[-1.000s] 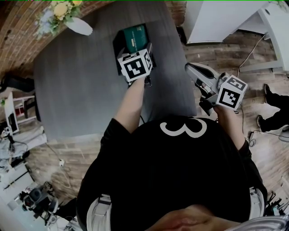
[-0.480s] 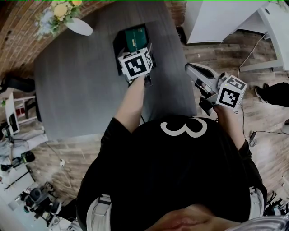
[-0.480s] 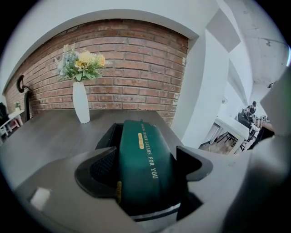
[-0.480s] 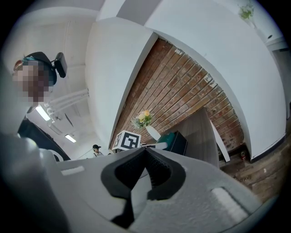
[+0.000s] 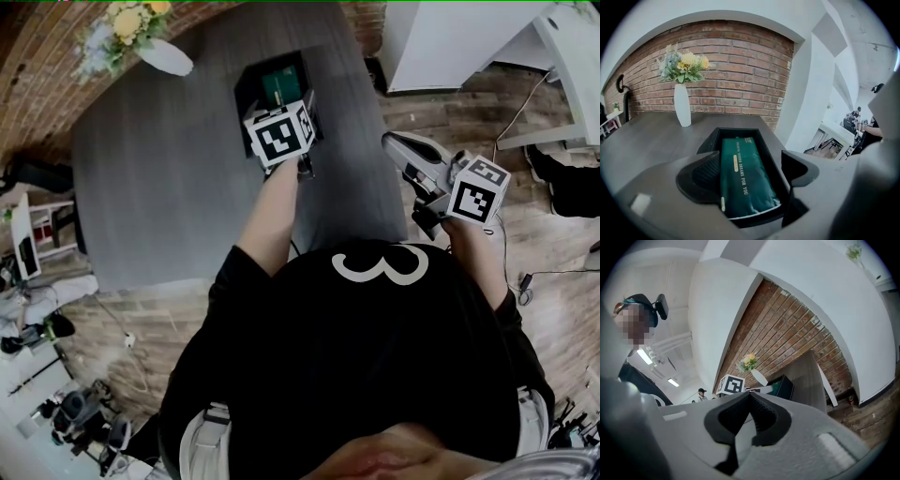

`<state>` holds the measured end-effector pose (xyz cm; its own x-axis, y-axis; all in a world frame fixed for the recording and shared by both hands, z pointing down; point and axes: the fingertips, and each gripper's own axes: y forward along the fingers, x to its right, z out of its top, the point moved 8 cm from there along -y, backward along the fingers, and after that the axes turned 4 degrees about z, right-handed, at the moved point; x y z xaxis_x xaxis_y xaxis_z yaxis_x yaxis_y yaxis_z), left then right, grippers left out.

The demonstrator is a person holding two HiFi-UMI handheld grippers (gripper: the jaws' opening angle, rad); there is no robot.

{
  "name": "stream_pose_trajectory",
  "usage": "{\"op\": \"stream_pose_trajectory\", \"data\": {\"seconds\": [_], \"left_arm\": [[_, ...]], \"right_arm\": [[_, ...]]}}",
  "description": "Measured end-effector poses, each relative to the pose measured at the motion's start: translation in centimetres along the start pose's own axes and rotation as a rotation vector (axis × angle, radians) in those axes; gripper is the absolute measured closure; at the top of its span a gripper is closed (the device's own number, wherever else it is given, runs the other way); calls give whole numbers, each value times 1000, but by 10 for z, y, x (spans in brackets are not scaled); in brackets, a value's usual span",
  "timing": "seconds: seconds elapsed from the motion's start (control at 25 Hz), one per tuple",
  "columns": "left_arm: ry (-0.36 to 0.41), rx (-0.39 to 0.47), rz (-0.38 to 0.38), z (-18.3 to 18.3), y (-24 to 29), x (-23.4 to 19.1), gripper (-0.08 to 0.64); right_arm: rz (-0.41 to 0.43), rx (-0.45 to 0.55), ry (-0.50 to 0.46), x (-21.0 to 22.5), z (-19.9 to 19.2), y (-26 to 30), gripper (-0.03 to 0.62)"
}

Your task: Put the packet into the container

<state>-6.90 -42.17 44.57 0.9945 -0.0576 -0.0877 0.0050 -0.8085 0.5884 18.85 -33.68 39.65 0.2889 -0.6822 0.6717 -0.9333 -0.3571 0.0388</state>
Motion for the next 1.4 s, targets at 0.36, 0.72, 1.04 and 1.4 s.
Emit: {"op": "stream_pose_trajectory", "data": {"seconds": [0.36,0.72,1.04,1.4], "left_arm": [[-47,13,-57,1,-5,-8,140],[-106,82,-218,1,-55,-24,303],[-33,250,-505,14,-138,-13,532],[-24,219,-678,-12,-190,-11,549]], "right_arm": [[8,-4,-19,-2,1,2,591],[34,7,-82,-15,12,5,591],[94,-22,-95,-34,12,21,591],[151,-83,-172,-62,4,41,591]]}}
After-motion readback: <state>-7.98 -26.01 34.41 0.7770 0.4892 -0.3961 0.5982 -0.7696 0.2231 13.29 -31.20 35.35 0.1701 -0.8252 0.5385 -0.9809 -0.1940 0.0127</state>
